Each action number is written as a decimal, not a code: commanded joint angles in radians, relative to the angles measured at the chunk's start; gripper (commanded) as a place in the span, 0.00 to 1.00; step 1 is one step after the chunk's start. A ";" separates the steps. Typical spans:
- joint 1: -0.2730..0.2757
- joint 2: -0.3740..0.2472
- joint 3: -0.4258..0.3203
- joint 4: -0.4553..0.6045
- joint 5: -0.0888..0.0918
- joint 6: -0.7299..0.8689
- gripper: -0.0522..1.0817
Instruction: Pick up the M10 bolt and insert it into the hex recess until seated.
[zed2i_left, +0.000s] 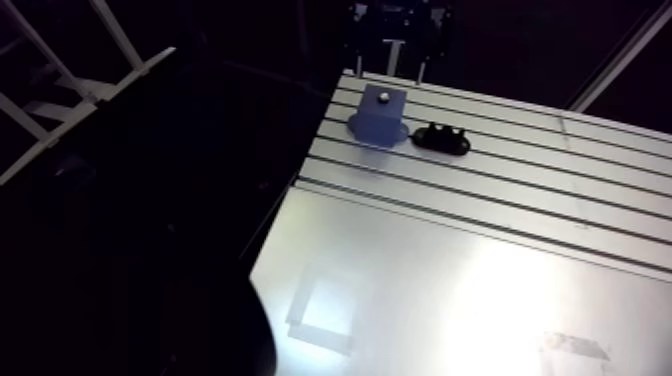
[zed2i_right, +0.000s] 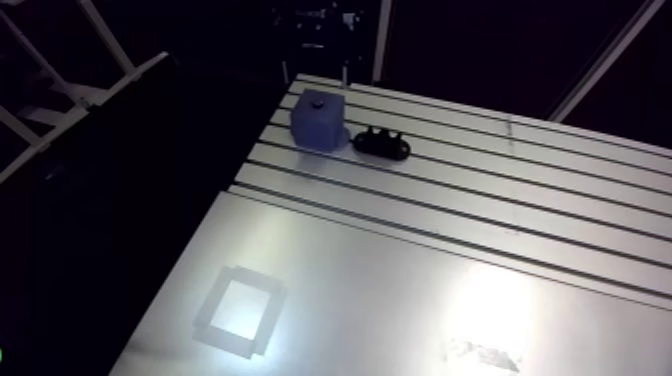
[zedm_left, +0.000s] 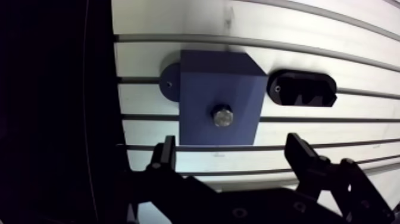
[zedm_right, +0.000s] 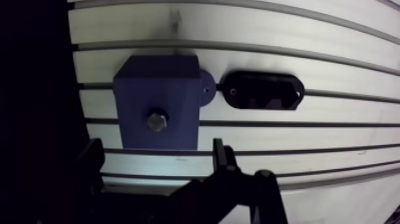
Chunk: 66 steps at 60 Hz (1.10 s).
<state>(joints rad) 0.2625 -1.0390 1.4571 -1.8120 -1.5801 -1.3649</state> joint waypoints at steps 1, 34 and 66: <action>0.001 -0.003 0.002 0.000 -0.001 0.003 0.05; 0.006 -0.011 0.024 -0.052 -0.037 0.012 0.24; 0.022 -0.014 0.048 -0.095 -0.053 0.010 0.48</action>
<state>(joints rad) 0.2722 -1.0485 1.4933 -1.9000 -1.6315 -1.3540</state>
